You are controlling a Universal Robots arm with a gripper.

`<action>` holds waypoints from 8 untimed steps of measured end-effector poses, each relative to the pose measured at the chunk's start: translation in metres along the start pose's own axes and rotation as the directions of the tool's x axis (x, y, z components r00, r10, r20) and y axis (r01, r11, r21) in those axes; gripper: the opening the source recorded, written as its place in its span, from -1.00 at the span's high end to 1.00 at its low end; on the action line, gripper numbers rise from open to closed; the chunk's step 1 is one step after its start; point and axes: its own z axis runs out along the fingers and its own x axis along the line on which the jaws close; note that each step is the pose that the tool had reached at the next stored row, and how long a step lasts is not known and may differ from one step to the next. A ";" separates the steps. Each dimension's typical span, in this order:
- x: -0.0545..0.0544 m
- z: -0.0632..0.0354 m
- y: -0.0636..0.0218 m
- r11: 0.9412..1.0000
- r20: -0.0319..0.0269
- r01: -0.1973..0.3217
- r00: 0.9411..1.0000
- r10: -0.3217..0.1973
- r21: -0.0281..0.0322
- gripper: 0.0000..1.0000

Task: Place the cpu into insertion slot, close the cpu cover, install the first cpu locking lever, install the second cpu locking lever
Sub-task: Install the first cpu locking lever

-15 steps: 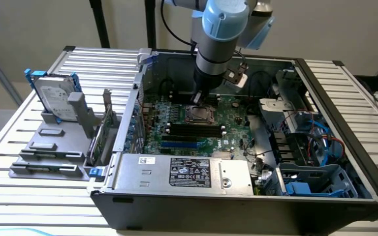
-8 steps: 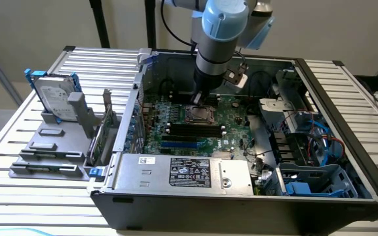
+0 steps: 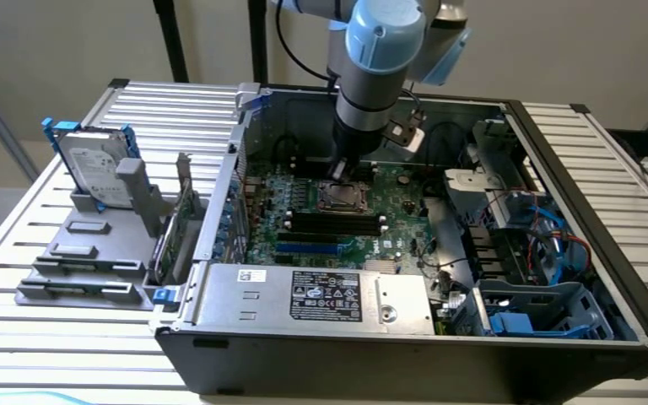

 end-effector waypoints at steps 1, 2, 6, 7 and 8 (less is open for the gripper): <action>0.000 0.0001 0.0005 1.000 0.000 0.001 1.000 -0.001 0.000 0.79; 0.001 0.0001 0.0010 1.000 0.000 0.003 1.000 -0.003 0.001 0.79; 0.001 0.0002 0.0025 1.000 0.001 0.009 1.000 -0.009 0.003 0.79; 0.002 0.0002 0.0031 1.000 0.001 0.011 1.000 -0.011 0.003 0.79; 0.002 0.0002 0.0037 1.000 0.002 0.013 1.000 -0.013 0.004 0.79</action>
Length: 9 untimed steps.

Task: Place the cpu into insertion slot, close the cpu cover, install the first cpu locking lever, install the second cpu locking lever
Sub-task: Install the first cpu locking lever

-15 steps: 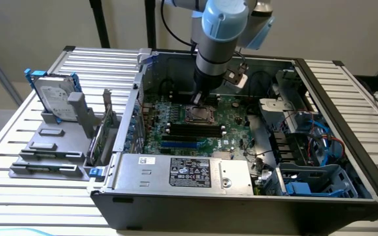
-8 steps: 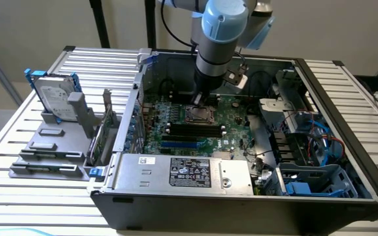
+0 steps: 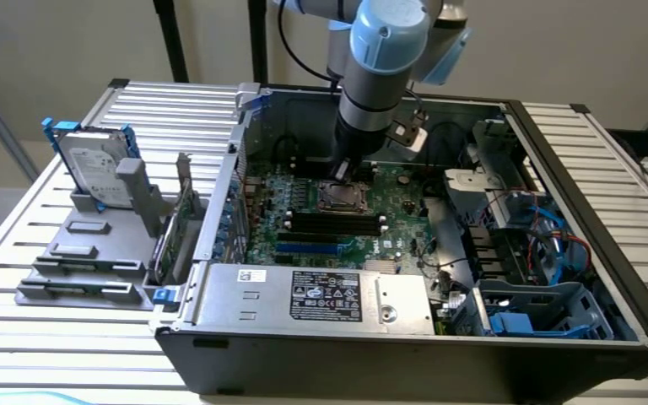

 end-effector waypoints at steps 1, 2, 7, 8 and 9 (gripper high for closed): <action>0.000 0.0000 0.0005 1.000 0.000 0.001 1.000 -0.001 0.000 0.79; 0.000 0.0000 0.0008 1.000 0.000 0.003 1.000 -0.003 0.001 0.79; 0.001 -0.0003 0.0026 1.000 -0.002 0.008 1.000 -0.008 0.004 0.79; 0.002 -0.0006 0.0030 1.000 -0.003 0.008 1.000 -0.008 0.004 0.79; 0.002 -0.0008 0.0033 1.000 -0.003 0.009 1.000 -0.009 0.005 0.79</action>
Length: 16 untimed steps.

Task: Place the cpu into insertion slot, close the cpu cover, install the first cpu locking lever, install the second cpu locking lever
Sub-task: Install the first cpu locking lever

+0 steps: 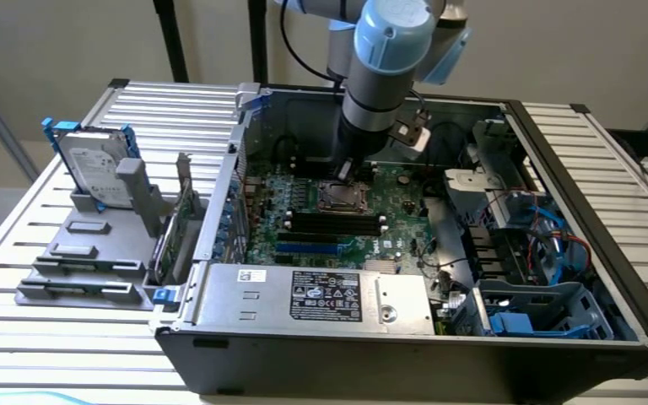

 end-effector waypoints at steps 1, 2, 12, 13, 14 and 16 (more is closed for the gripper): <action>0.000 -0.0001 0.0002 1.000 0.000 0.000 1.000 0.000 0.000 0.79; 0.000 -0.0004 0.0003 1.000 -0.001 0.000 1.000 0.000 0.000 0.79; 0.000 -0.0014 0.0005 1.000 -0.002 0.000 1.000 0.000 0.002 0.79; 0.000 -0.0014 0.0005 1.000 -0.002 0.000 1.000 0.000 0.002 0.79; 0.000 -0.0015 0.0005 1.000 -0.003 0.000 1.000 0.000 0.003 0.79; 0.000 -0.0014 0.0010 1.000 -0.006 0.000 1.000 0.000 0.004 0.79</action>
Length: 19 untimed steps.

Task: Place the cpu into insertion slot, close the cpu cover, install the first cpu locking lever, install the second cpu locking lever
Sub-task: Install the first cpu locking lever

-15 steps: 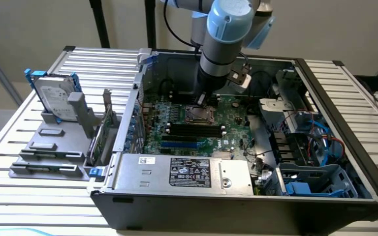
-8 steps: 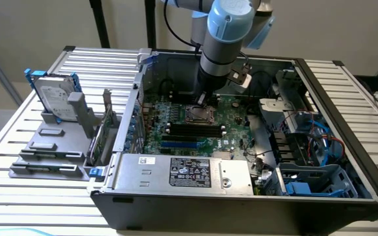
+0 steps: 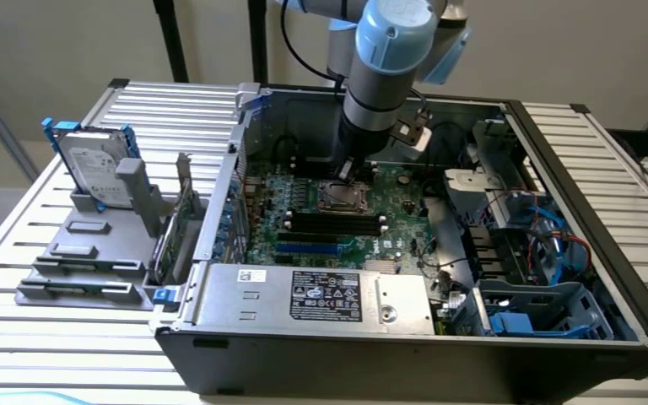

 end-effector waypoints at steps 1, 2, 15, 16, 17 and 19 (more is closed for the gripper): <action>0.000 0.0001 0.0004 1.000 -0.002 0.000 1.000 0.000 0.001 0.79; 0.000 0.0002 0.0008 1.000 -0.003 0.000 1.000 0.000 0.001 0.79; -0.002 0.0023 0.0028 1.000 -0.015 0.001 1.000 -0.001 0.008 0.79; -0.003 0.0025 0.0029 1.000 -0.018 0.001 1.000 -0.001 0.010 0.79; -0.003 0.0027 0.0029 1.000 -0.021 0.001 1.000 -0.001 0.011 0.79; -0.003 0.0032 0.0030 1.000 -0.027 0.002 1.000 -0.002 0.014 0.79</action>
